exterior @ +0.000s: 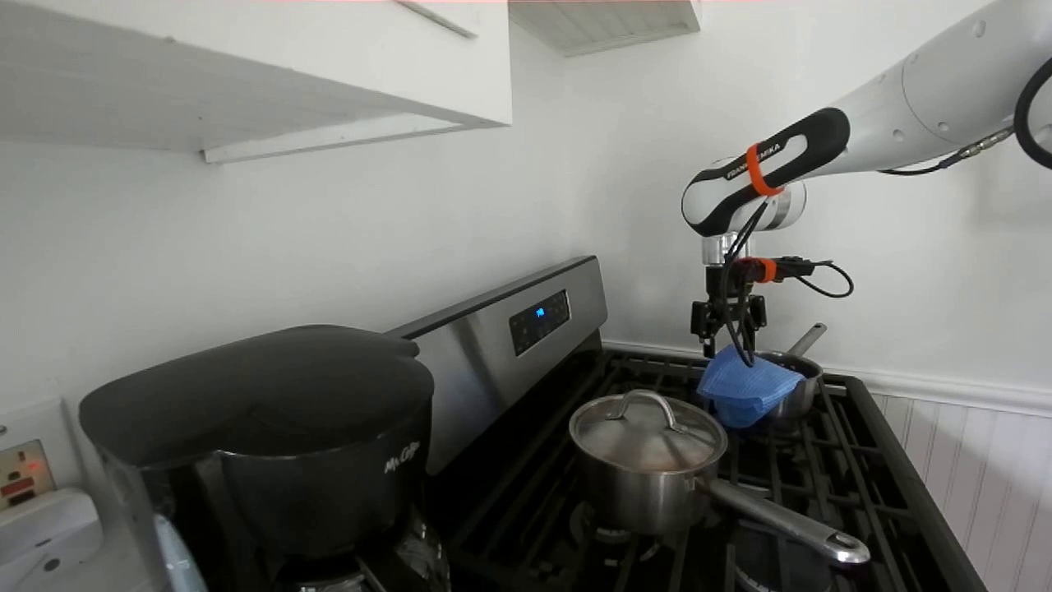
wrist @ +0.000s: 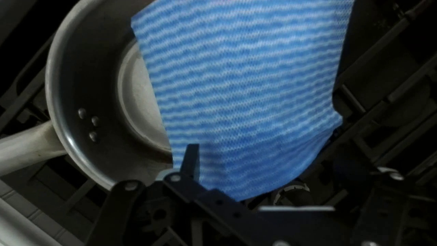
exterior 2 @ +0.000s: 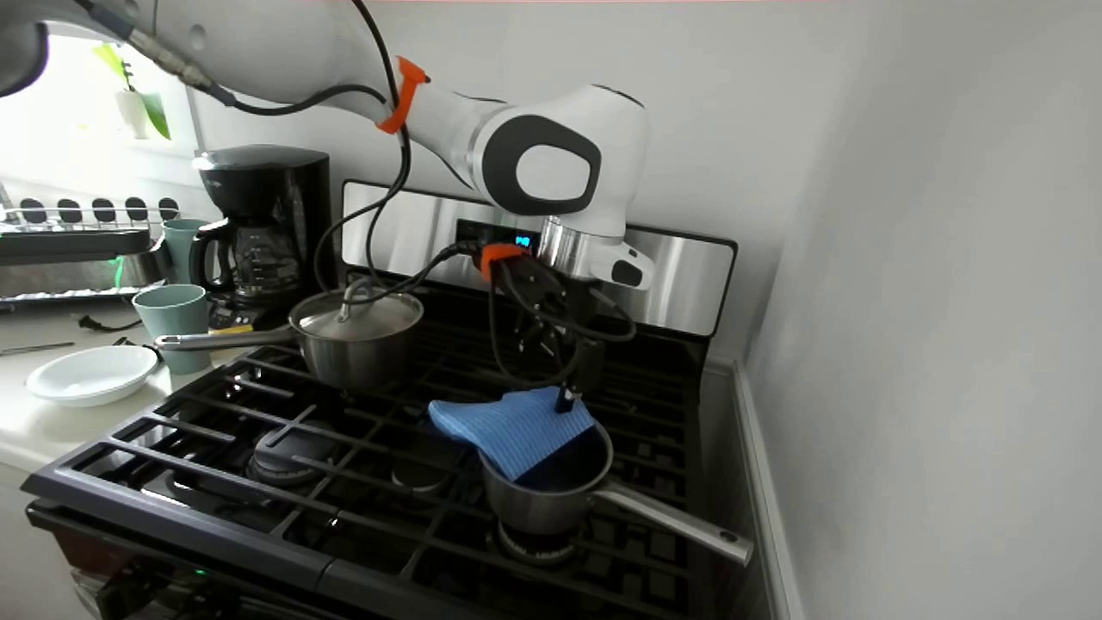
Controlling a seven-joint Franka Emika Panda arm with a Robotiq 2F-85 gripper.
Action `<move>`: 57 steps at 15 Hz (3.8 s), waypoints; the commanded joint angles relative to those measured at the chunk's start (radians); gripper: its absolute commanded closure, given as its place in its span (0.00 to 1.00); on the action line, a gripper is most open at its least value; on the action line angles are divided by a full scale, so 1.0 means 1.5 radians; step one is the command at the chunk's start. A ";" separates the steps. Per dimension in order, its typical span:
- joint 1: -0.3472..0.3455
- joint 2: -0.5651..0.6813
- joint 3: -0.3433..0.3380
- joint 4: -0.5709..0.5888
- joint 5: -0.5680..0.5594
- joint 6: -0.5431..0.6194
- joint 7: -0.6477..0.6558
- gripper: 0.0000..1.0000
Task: Move the lid from the pot on the right front to the pot on the left back of the stove, then use a blue cloth to move the pot on the right backwards
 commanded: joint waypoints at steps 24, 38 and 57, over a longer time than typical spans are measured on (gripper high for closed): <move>0.022 -0.073 0.002 -0.201 -0.040 0.142 -0.046 0.95; 0.041 -0.079 0.015 -0.189 -0.047 0.153 -0.057 0.98; 0.047 -0.042 0.054 -0.099 -0.034 0.150 -0.081 0.93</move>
